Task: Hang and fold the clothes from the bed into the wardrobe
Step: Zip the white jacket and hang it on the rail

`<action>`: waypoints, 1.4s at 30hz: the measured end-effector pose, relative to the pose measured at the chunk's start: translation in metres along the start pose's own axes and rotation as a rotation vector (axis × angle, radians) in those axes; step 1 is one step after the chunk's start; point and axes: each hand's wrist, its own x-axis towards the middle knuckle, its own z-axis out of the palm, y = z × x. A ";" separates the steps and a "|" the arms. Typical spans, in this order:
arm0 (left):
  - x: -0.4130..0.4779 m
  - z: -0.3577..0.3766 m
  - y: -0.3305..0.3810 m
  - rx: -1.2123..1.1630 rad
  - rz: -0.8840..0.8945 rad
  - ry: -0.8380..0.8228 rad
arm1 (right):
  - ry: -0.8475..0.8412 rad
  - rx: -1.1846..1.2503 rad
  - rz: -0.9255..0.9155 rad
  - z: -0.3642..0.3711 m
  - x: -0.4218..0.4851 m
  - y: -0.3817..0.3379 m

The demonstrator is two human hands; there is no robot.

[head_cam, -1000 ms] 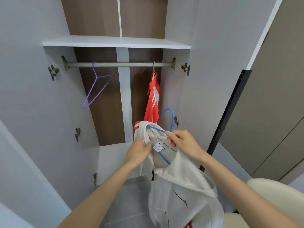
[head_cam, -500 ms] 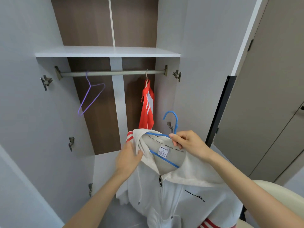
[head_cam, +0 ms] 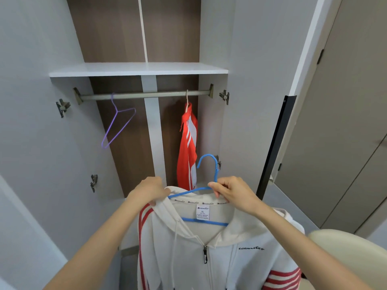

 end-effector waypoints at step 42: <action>-0.013 0.036 -0.030 -0.361 0.356 0.299 | 0.030 0.307 0.052 0.028 0.014 -0.024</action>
